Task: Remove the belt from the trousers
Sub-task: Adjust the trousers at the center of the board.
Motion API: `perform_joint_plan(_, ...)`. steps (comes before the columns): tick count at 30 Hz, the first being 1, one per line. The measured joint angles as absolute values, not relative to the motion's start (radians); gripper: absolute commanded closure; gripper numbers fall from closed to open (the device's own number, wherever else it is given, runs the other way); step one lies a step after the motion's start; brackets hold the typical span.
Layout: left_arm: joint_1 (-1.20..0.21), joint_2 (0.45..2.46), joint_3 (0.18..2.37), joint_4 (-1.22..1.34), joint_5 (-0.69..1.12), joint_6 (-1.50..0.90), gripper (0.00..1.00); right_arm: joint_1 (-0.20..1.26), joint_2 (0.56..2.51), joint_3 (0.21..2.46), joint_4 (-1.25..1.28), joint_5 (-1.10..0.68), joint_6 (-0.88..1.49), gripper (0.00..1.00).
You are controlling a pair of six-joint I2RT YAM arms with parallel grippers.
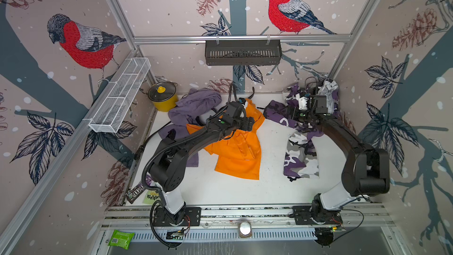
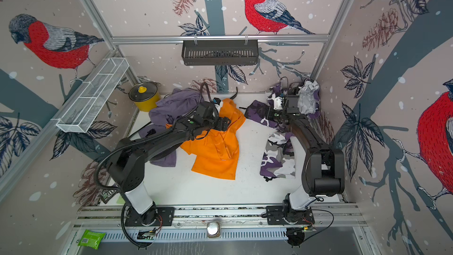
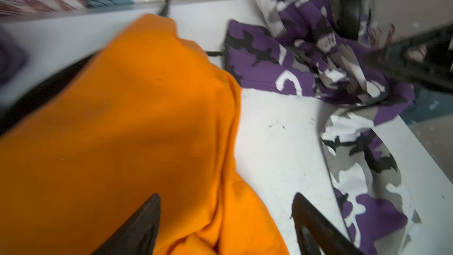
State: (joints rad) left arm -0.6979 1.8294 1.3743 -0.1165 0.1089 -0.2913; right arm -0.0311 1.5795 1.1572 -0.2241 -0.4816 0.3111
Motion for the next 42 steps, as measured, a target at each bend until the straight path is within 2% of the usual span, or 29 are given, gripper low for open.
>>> perform_joint_plan(4,-0.749,1.982,1.482,-0.129,0.183,-0.255,0.23,-0.133,1.610,1.166,-0.234,-0.367,0.285,0.05)
perform_joint_plan(9,-0.739,2.112,1.557,-0.194,0.152,-0.247,0.28,-0.228,1.705,1.227,-0.226,-0.269,0.284,0.05)
perform_joint_plan(16,-0.642,2.113,1.449,-0.141,0.143,-0.293,0.33,-0.259,1.819,1.406,-0.205,-0.232,0.255,0.00)
perform_joint_plan(25,-0.620,2.097,1.421,-0.107,0.155,-0.341,0.33,-0.269,2.041,1.602,-0.178,-0.251,0.233,0.02)
perform_joint_plan(27,-0.617,2.098,1.426,-0.110,0.157,-0.344,0.34,-0.269,2.106,1.650,-0.178,-0.284,0.233,0.10)
perform_joint_plan(28,-0.617,2.099,1.430,-0.110,0.156,-0.347,0.33,-0.266,2.135,1.671,-0.179,-0.308,0.233,0.20)
perform_joint_plan(32,-0.616,2.102,1.442,-0.114,0.157,-0.366,0.34,-0.248,2.186,1.705,-0.178,-0.374,0.233,0.73)
perform_joint_plan(34,-0.616,2.101,1.442,-0.114,0.157,-0.369,0.33,-0.232,2.171,1.694,-0.170,-0.380,0.225,0.94)
perform_joint_plan(36,-0.616,2.098,1.440,-0.113,0.157,-0.371,0.33,-0.214,2.139,1.682,-0.175,-0.380,0.209,0.99)
perform_joint_plan(42,-0.609,2.065,1.415,-0.104,0.154,-0.377,0.33,-0.131,1.989,1.715,-0.213,-0.398,0.169,1.00)
